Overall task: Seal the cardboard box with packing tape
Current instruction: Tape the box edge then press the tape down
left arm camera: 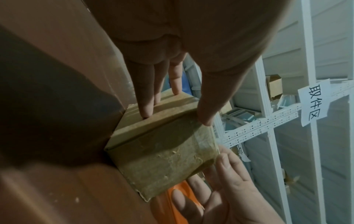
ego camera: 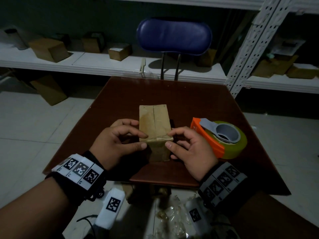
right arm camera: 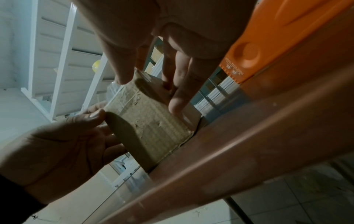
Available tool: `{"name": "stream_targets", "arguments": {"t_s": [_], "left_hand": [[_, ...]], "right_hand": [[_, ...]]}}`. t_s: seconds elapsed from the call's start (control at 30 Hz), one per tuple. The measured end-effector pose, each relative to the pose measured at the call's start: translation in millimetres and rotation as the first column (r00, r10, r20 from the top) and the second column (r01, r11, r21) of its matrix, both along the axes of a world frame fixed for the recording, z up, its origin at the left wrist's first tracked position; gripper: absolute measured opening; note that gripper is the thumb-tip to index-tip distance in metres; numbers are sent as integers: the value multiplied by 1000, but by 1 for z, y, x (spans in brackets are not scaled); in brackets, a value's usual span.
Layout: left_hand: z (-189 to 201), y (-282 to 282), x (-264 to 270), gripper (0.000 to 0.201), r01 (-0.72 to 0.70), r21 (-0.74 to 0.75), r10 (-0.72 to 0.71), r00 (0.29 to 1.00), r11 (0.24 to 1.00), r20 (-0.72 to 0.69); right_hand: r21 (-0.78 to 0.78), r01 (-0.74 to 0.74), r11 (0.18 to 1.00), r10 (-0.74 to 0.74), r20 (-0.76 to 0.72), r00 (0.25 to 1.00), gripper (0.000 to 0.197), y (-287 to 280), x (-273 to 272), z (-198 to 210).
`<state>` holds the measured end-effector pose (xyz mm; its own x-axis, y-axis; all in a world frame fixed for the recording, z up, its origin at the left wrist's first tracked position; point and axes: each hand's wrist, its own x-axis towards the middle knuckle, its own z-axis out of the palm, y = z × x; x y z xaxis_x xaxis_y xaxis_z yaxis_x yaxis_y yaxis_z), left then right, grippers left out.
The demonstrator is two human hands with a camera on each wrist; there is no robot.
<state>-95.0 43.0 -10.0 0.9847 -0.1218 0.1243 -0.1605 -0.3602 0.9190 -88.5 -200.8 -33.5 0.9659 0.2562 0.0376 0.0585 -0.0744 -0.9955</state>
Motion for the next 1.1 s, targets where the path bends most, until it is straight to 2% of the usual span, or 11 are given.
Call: {"name": "stream_targets", "arguments": {"t_s": [0.17,0.43,0.63,0.77,0.93,1.1], "left_hand": [[1,-2,0,25,26,7,-26,1000,1000,-10],[4,-4,0,21,31,64,-30,999,997,-17],[3,-7,0,22,7,4,-7,1000,1000,-15],[3,-13,1,26,-48,-14,48,999,999,0],[2,-22,0,11,-151,26,151,988,988,-2],[2,-28,-1,12,-230,83,229,973,970,25]], "right_hand": [[-88,15,996,-8,82,997,21,1,3,2],[-136,19,991,-5,106,994,15,1,7,6],[-168,35,985,-10,144,990,15,2,7,8],[-257,87,962,-31,214,976,4,5,4,9],[-248,156,956,-113,178,977,11,12,7,9],[-325,237,915,-177,203,963,26,18,11,4]]}}
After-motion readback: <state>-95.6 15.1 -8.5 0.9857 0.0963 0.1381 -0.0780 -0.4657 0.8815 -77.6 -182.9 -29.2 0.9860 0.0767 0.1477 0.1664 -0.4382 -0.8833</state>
